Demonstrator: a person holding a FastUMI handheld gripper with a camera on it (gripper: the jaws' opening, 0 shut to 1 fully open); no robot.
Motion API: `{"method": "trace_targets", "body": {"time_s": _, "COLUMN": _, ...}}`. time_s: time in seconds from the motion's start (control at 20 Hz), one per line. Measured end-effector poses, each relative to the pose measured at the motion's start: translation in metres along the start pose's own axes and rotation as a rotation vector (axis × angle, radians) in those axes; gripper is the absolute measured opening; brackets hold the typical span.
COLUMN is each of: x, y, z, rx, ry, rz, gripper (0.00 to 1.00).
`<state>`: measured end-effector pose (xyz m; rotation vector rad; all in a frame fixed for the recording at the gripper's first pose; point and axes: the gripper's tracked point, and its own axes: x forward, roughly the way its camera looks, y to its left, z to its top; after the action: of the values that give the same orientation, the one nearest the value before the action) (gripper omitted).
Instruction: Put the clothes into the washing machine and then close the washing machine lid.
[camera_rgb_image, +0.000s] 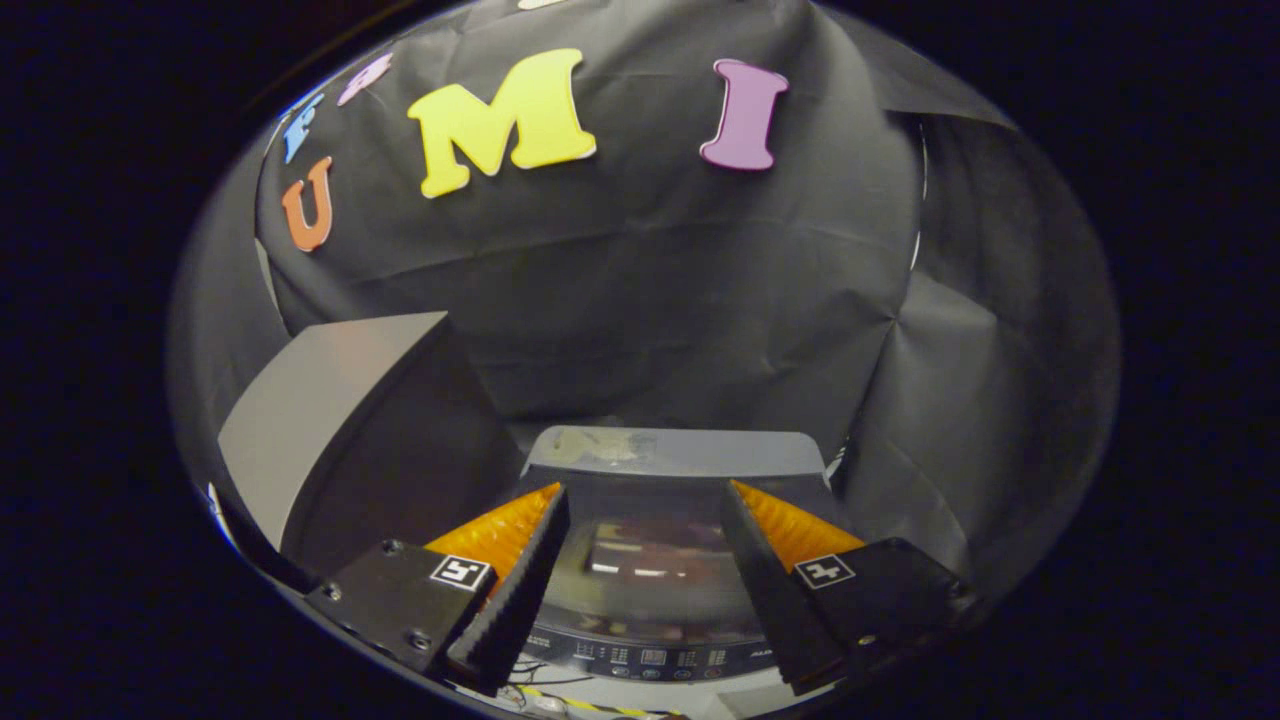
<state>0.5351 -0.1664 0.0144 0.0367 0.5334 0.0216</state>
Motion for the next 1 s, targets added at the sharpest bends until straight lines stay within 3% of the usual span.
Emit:
{"method": "trace_targets", "body": {"time_s": 0.3, "x": -0.103, "y": 0.016, "z": -0.009, "rx": 0.120, "ry": -0.188, "rz": 0.049, "gripper": 0.96}}
{"method": "trace_targets", "body": {"time_s": 0.6, "x": -0.224, "y": 0.044, "z": -0.043, "rx": 0.100, "ry": -0.396, "rz": 0.075, "gripper": 0.97}}
{"method": "trace_targets", "body": {"time_s": 0.8, "x": -0.269, "y": 0.068, "z": -0.081, "rx": 0.104, "ry": -0.439, "rz": 0.110, "gripper": 1.00}}
{"method": "trace_targets", "body": {"time_s": 1.0, "x": -0.299, "y": 0.067, "z": -0.096, "rx": 0.043, "ry": -0.490, "rz": 0.058, "gripper": 1.00}}
